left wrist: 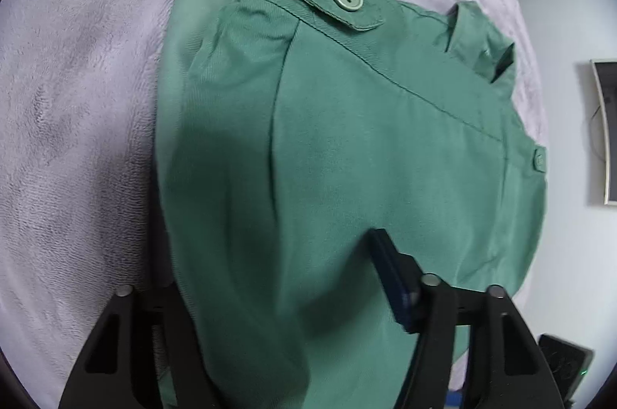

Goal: Fold small clothes
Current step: 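Grasp the folded jacket edge with both grippers and lift it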

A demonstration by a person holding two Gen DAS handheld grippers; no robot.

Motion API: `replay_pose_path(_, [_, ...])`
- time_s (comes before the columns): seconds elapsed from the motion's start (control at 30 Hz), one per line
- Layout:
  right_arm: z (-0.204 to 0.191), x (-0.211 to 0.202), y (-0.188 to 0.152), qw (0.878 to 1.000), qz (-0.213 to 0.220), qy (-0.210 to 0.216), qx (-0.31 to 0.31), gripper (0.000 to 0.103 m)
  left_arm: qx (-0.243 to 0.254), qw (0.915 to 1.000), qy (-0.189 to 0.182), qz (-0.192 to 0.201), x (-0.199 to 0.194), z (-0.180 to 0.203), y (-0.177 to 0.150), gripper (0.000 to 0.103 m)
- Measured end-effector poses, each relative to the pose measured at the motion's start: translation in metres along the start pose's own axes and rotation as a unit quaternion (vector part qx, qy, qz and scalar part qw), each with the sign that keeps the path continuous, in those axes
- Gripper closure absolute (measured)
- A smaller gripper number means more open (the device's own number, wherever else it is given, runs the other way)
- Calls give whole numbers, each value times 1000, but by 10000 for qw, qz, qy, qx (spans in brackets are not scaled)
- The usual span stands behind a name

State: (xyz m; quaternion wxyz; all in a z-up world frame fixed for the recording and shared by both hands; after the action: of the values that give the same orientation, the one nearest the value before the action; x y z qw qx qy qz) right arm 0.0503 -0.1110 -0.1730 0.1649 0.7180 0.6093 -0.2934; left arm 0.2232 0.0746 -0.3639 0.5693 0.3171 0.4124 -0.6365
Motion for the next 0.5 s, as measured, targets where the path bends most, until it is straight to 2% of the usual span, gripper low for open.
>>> replay_pose_path(0.03, [0, -12, 4, 9999, 91, -27, -52, 32, 16, 10000, 63, 4, 1, 3, 3, 48])
replay_pose_path(0.1, [1, -34, 18, 9990, 382, -209, -137, 32, 44, 9998, 173, 68, -2, 1, 3, 65])
replay_pose_path(0.17, [3, -54, 35, 9952, 791, -539, -205, 38, 13, 9995, 274, 165, -7, 0, 1, 71])
replay_pose_path(0.23, [6, -67, 56, 9900, 1105, -845, -251, 69, -36, 9991, 324, 285, -11, 0, 1, 77])
replay_pose_path(0.27, [8, -71, 66, 9873, 1235, -957, -293, 97, -45, 9988, 343, 348, -14, 0, 0, 82])
replay_pose_path(0.3, [8, -73, 79, 9846, 1342, -1061, -374, 99, -50, 9986, 347, 404, -17, 1, 0, 87])
replay_pose_path(0.4, [9, -57, 109, 9746, 1433, -1575, -701, 100, -82, 9980, 251, 566, -28, 3, -4, 91])
replay_pose_path(0.5, [41, -22, 117, 9765, 973, -1847, -534, 100, -80, 9972, 16, 741, -44, 17, -8, 91])
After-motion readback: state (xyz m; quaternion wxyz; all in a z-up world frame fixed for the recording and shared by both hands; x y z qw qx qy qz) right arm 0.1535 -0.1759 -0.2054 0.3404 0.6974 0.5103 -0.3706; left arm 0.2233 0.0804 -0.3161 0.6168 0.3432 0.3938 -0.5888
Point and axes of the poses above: each gripper's, at about its wrist camera, not at the fingertips, and x roughly the way its jaws point, z to its right, y to its top, the point moved 7 cm from there along x, roughly the way its jaws point, and after that the axes turned 6 degrees about -z, right-handed, at the moved point
